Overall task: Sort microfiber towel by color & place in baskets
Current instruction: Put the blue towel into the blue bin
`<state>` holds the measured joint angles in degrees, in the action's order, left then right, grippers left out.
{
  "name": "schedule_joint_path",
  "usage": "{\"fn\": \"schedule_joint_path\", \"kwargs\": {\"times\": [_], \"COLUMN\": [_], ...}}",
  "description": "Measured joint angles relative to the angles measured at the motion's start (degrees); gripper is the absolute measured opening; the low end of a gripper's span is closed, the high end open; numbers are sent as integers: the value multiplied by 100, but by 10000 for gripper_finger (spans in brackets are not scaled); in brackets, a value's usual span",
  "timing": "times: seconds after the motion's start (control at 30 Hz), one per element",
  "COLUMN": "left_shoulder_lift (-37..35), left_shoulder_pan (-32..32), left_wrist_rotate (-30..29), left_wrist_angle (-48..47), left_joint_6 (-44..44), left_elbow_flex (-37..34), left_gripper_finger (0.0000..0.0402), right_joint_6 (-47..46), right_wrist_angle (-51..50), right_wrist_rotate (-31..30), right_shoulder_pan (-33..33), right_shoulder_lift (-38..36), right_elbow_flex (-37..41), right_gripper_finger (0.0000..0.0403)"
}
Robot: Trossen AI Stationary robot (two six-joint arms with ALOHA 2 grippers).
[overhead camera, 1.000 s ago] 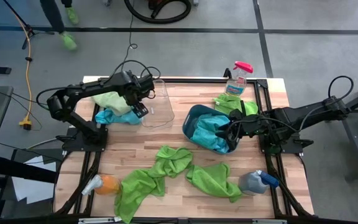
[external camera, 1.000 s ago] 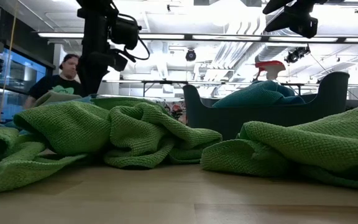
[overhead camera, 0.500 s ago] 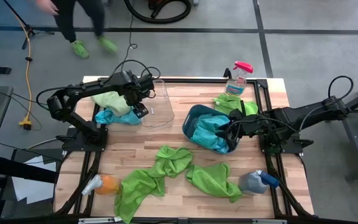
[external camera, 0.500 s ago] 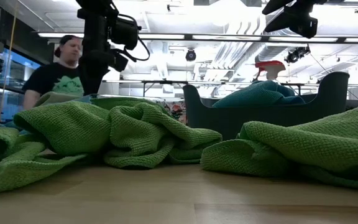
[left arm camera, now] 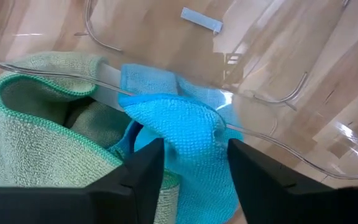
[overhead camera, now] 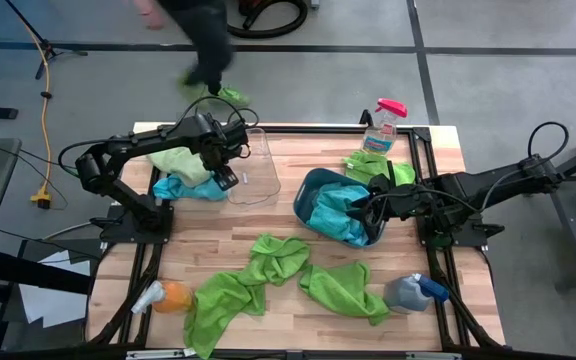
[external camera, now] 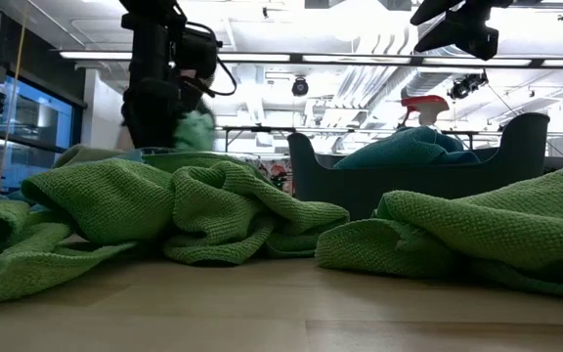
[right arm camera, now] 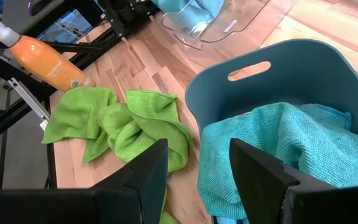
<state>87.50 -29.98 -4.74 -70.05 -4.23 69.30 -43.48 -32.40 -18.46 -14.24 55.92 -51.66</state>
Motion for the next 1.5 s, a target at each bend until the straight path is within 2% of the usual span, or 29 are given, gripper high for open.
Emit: {"fn": "schedule_joint_path", "kwargs": {"times": [0.1,0.23,0.3,0.47,0.63,0.77,0.93,1.13,1.27,1.5], "left_shoulder_lift": [0,2,-16,-336,-1004,-1498,-1873,-1844,-1615,-995], "left_shoulder_pan": [0,0,0,-11,-9,-1,165,573,919,1302], "left_wrist_rotate": [111,152,154,110,104,119,254,261,274,272], "left_wrist_angle": [-40,-116,-174,-566,-683,-589,13,774,1152,1628], "left_joint_6": [84,151,154,448,649,791,572,76,-67,-66], "left_elbow_flex": [0,0,0,201,871,1627,2470,3225,3613,4372], "left_gripper_finger": [119,34,10,3,1,1,0,0,0,0], "right_joint_6": [-12,-13,-13,-15,-6,84,814,1918,2293,2513], "right_wrist_angle": [0,0,3,11,283,984,2364,4367,5271,5099], "right_wrist_rotate": [0,-2,-2,-2,-36,-112,-153,-82,-59,-2], "right_shoulder_pan": [1,1,2,0,2,2,5,151,366,737], "right_shoulder_lift": [0,0,0,0,0,0,48,440,821,1678], "right_elbow_flex": [0,0,0,0,0,0,-2,-4,-7,-712], "right_gripper_finger": [170,170,170,170,170,170,170,170,170,171]}}
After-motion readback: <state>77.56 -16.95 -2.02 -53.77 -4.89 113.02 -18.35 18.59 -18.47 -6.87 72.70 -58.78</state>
